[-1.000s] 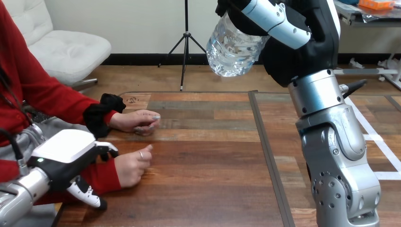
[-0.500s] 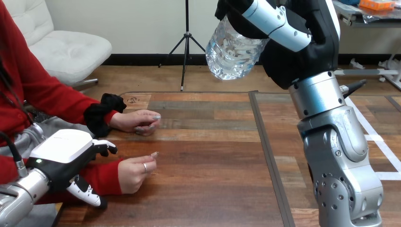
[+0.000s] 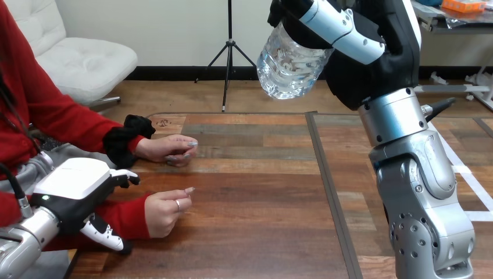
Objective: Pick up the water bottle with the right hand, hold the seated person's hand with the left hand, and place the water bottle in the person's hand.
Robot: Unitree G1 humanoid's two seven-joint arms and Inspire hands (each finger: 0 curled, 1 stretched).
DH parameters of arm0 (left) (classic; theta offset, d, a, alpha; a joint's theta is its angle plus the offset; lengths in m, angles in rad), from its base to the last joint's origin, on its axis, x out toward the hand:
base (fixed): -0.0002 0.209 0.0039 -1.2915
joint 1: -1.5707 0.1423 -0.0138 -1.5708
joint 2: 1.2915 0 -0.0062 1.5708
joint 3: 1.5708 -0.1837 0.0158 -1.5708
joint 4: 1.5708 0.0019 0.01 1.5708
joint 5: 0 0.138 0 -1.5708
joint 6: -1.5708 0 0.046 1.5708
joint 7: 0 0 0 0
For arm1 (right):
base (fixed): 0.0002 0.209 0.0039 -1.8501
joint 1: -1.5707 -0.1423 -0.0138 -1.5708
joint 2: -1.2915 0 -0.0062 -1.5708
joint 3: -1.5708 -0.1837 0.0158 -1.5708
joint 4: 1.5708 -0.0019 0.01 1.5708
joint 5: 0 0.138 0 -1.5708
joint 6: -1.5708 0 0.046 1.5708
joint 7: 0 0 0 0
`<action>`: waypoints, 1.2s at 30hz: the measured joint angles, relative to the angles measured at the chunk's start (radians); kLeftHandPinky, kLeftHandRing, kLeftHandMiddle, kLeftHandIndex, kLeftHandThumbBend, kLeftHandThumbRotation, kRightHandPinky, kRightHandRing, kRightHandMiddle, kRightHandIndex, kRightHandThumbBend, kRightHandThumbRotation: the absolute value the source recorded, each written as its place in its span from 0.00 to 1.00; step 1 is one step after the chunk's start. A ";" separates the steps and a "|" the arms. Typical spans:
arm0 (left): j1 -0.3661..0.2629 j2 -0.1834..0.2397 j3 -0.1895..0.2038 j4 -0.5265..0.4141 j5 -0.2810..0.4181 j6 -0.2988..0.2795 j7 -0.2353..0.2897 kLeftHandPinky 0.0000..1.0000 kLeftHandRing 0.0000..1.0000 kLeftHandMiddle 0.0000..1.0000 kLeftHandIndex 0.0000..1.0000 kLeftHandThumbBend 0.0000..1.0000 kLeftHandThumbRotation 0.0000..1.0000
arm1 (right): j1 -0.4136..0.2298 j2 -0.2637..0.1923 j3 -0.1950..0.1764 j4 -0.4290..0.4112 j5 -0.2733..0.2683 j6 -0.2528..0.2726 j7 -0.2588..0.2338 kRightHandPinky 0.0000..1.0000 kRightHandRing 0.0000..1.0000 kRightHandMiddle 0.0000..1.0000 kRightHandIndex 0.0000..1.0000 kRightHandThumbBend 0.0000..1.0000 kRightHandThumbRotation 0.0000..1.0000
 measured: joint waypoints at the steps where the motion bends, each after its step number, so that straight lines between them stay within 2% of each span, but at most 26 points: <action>1: 0.000 -0.001 -0.001 0.001 0.000 0.002 0.002 0.66 0.73 0.79 0.81 1.00 0.28 | 0.001 0.000 0.000 0.000 0.003 0.000 0.001 0.25 0.31 0.40 0.40 0.72 0.00; 10: -0.001 -0.007 -0.009 0.006 0.001 0.013 0.029 0.63 0.70 0.77 0.80 1.00 0.28 | 0.004 0.000 0.002 0.000 0.006 0.000 0.005 0.25 0.31 0.40 0.40 0.73 0.00; 26: -0.001 -0.030 -0.010 0.005 -0.005 0.045 0.045 0.60 0.66 0.73 0.77 1.00 0.23 | 0.008 0.000 0.007 0.000 -0.013 0.000 0.001 0.25 0.31 0.40 0.40 0.73 0.00; 36: -0.002 -0.042 -0.010 -0.002 -0.014 0.060 0.032 0.57 0.62 0.68 0.74 1.00 0.21 | 0.011 0.000 0.009 0.000 -0.028 0.000 -0.002 0.25 0.31 0.40 0.41 0.74 0.00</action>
